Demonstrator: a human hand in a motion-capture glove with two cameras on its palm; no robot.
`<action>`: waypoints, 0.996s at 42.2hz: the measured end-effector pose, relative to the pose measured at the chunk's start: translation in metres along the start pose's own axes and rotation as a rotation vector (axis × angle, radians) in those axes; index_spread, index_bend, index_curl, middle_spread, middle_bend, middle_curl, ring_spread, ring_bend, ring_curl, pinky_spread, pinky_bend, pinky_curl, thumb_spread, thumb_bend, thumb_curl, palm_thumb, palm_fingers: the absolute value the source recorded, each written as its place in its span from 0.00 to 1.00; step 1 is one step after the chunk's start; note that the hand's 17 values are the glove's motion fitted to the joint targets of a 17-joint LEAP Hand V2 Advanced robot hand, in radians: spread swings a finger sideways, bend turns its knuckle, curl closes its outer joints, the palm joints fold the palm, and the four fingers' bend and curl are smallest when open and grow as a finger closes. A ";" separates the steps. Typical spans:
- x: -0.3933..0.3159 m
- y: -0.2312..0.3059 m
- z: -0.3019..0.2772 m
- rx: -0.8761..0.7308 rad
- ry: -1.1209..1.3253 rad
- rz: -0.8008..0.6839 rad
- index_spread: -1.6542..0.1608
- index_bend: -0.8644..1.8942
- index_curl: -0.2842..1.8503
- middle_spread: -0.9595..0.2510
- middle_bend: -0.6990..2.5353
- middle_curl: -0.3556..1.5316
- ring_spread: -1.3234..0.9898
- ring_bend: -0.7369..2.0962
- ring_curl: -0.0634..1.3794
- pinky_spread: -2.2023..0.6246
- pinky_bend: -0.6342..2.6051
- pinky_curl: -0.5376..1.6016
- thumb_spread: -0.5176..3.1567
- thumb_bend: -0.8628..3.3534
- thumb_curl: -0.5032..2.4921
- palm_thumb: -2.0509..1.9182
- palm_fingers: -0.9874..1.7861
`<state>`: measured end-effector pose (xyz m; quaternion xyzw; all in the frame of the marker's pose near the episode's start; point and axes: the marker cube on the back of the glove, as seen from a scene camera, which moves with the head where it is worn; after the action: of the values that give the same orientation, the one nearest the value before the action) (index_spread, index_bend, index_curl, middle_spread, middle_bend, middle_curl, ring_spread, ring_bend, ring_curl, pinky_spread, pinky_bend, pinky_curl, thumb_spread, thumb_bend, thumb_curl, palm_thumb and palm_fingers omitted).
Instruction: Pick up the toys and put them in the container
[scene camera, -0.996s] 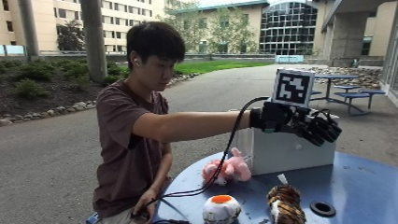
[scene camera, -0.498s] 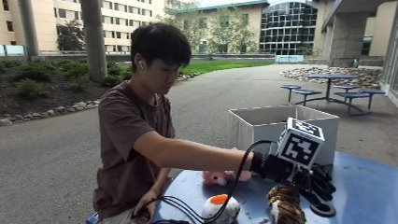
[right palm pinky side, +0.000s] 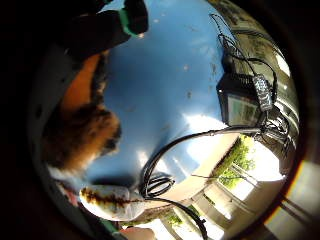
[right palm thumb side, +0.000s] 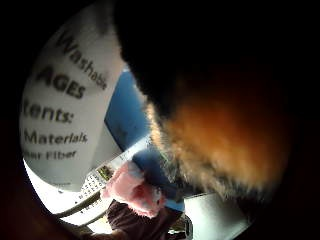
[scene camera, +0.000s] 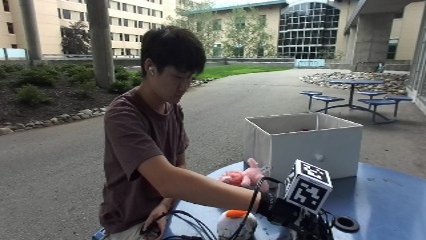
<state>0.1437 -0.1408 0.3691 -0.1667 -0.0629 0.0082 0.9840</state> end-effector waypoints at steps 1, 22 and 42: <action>0.000 -0.001 0.001 0.011 -0.003 0.007 0.81 0.42 0.24 0.62 0.36 0.39 0.50 0.47 0.28 0.74 0.42 0.39 0.52 0.25 0.29 0.63 0.56; -0.018 -0.007 -0.019 0.152 -0.078 0.007 0.89 0.66 0.39 0.66 0.50 0.48 0.44 0.65 0.42 0.63 0.40 0.42 0.53 0.34 0.39 0.78 0.89; -0.120 0.134 -0.274 0.413 -0.022 -0.062 0.81 0.72 0.49 0.63 0.59 0.56 0.40 0.65 0.47 0.67 0.46 0.46 0.34 0.24 0.45 0.67 0.70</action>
<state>0.0598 -0.1082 0.0540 0.0407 -0.0756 -0.0076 0.9963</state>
